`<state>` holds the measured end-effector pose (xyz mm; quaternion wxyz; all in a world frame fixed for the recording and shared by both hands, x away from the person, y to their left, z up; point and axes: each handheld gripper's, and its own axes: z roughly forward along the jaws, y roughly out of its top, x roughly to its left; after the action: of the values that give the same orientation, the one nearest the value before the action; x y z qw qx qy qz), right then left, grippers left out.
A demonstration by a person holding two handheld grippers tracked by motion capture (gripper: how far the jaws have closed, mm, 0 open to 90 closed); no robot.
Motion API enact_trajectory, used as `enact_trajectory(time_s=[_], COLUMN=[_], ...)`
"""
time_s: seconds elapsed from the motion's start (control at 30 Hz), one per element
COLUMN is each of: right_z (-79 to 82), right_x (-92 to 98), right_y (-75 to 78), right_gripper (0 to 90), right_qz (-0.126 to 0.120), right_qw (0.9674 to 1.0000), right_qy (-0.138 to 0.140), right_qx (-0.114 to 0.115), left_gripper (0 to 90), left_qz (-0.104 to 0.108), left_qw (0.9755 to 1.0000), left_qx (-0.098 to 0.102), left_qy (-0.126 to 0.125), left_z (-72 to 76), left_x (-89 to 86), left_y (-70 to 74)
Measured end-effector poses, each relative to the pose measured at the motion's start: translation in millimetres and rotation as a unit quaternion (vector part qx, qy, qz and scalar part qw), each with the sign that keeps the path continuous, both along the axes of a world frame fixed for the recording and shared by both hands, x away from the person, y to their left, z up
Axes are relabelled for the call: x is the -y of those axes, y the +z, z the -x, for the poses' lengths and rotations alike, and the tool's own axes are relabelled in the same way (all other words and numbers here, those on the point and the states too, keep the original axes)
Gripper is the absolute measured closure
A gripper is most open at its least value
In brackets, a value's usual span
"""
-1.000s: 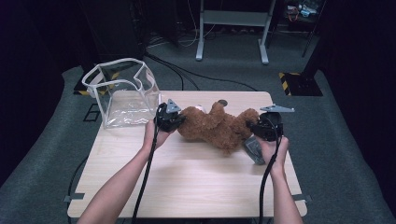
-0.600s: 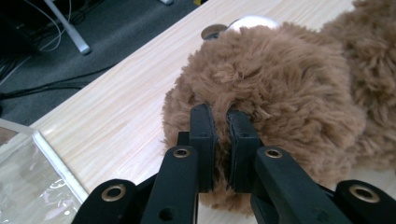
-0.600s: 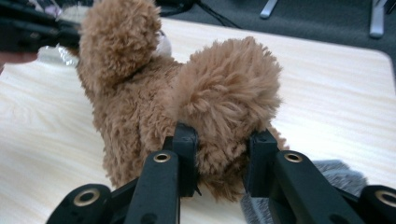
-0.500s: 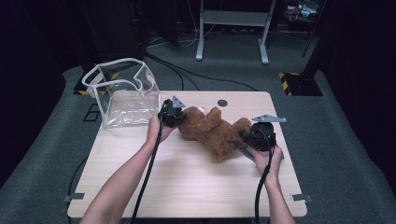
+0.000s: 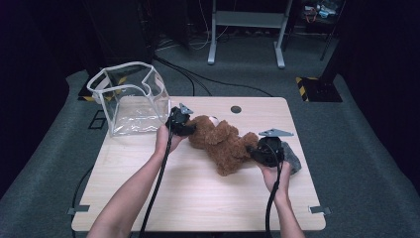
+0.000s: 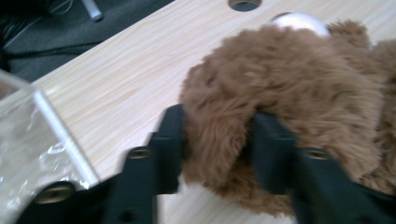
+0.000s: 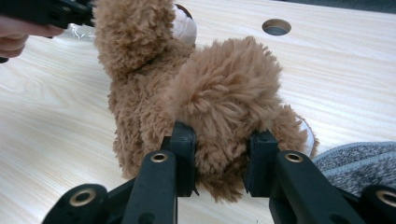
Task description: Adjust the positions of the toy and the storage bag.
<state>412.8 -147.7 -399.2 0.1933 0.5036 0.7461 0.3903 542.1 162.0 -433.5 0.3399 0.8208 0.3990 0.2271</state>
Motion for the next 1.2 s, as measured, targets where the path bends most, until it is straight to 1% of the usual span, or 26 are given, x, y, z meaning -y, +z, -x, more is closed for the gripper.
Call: enact_trajectory(time_s=[0.03, 0.07, 0.2, 0.23, 0.3, 0.33, 0.37, 0.4, 0.43, 0.47, 0.57, 0.63, 0.7, 0.73, 0.77, 0.8, 0.83, 0.9, 0.93, 0.97, 1.03, 1.07, 1.1, 1.13, 1.17, 1.2], right_z=[-0.7, -0.9, -1.1, -1.3, -1.8, -1.5, -1.5, -1.8, -1.8, -2.1, -2.0, -2.8, -3.4, -3.8, -4.5, -4.5, -4.9, -6.1, -6.1, -6.1, -5.5, -5.5, -5.5, -4.7, -4.7, -4.7], right_x=[1.9, 2.2, 1.7, 2.0, 3.1, 3.1, 3.1, 4.2, 4.2, 5.0, 4.5, 4.8, 4.0, 3.1, 2.6, 2.6, 2.0, 0.6, 0.2, 0.0, -0.1, 0.3, 0.3, 0.5, 0.5, 0.6], right_y=[-1.3, -1.7, -3.2, -4.2, -5.6, -6.1, -6.1, -7.8, -7.8, -10.1, -11.8, -15.0, -16.1, -16.6, -17.1, -17.1, -17.3, -17.2, -17.1, -17.0, -16.9, -17.2, -17.2, -17.4, -17.4, -17.7], right_gripper=[69.2, 68.9, 67.4, 67.2, 66.8, 66.7, 66.7, 66.5, 66.5, 66.5, 66.4, 66.4, 66.4, 66.4, 66.4, 66.4, 66.4, 66.3, 66.3, 66.3, 66.2, 66.1, 66.1, 65.9, 65.9, 65.7], right_qz=[-0.005, -0.004, -0.008, -0.009, -0.01, -0.016, -0.016, -0.014, -0.014, -0.013, -0.017, -0.015, -0.015, -0.016, -0.013, -0.013, -0.013, -0.011, -0.01, -0.009, -0.011, -0.01, -0.01, -0.01, -0.01, -0.008], right_qw=[1.0, 1.0, 0.9999, 0.9999, 0.9998, 0.9996, 0.9996, 0.9996, 0.9996, 0.9994, 0.9992, 0.9992, 0.999, 0.999, 0.999, 0.999, 0.9989, 0.9989, 0.9989, 0.9989, 0.9988, 0.9989, 0.9989, 0.9988, 0.9988, 0.9988], right_qy=[0.002, 0.003, 0.007, 0.006, 0.006, 0.006, 0.006, 0.009, 0.009, 0.013, 0.012, 0.013, 0.014, 0.014, 0.015, 0.015, 0.015, 0.017, 0.016, 0.016, 0.018, 0.02, 0.02, 0.02, 0.02, 0.021], right_qx=[-0.005, -0.006, -0.012, -0.011, -0.018, -0.021, -0.021, -0.024, -0.024, -0.028, -0.034, -0.036, -0.039, -0.04, -0.04, -0.04, -0.042, -0.042, -0.042, -0.042, -0.044, -0.042, -0.042, -0.044, -0.044, -0.044], left_gripper=[40.8, 38.7, 31.4, 31.0, 29.4, 28.9, 28.2, 28.0, 28.0, 27.1, 26.6, 26.0, 25.8, 25.5, 25.1, 24.5, 24.5, 23.5, 23.0, 22.7, 22.0, 22.0, 22.0, 22.3, 22.3, 26.9], left_qz=[0.004, 0.007, 0.017, 0.017, 0.028, 0.034, 0.034, 0.039, 0.038, 0.048, 0.054, 0.061, 0.08, 0.077, 0.078, 0.078, 0.076, 0.076, 0.076, 0.08, 0.086, 0.08, 0.08, 0.075, 0.078, 0.075], left_qw=[1.0, 1.0, 0.9998, 0.9998, 0.9995, 0.9992, 0.9992, 0.999, 0.9989, 0.9984, 0.998, 0.9972, 0.9953, 0.9951, 0.9948, 0.9948, 0.9944, 0.993, 0.9928, 0.992, 0.9905, 0.9903, 0.9903, 0.9907, 0.9906, 0.991], left_qx=[-0.003, -0.004, -0.002, -0.001, 0.005, 0.007, 0.007, 0.009, 0.009, 0.009, 0.009, 0.01, 0.009, 0.005, 0.006, 0.006, 0.006, 0.004, 0.003, 0.005, 0.003, 0.006, 0.006, 0.009, 0.01, 0.014], left_qy=[0.001, -0.002, -0.011, -0.013, -0.017, -0.018, -0.018, -0.022, -0.025, -0.03, -0.033, -0.042, -0.054, -0.062, -0.066, -0.066, -0.073, -0.09, -0.093, -0.098, -0.107, -0.113, -0.113, -0.113, -0.112, -0.11], left_z=[2.3, 4.5, 12.5, 14.6, 18.6, 20.9, 20.9, 23.2, 25.3, 29.4, 33.8, 40.7, 52.6, 56.2, 59.6, 59.6, 62.4, 67.6, 68.8, 70.0, 73.3, 75.4, 75.4, 76.8, 76.7, 75.2], left_x=[-5.0, -6.6, -3.8, -1.8, 1.8, 4.4, 4.4, 6.7, 8.9, 12.7, 14.2, 13.5, 11.4, 11.0, 12.8, 12.8, 14.9, 26.2, 29.9, 35.0, 44.8, 50.2, 50.2, 55.5, 58.0, 60.8], left_y=[2.5, 3.9, 8.0, 9.7, 14.0, 16.4, 16.4, 18.4, 20.6, 23.7, 26.6, 29.3, 31.6, 32.4, 32.1, 32.1, 32.1, 31.8, 31.9, 31.3, 31.5, 31.9, 31.9, 31.4, 30.5, 28.9])
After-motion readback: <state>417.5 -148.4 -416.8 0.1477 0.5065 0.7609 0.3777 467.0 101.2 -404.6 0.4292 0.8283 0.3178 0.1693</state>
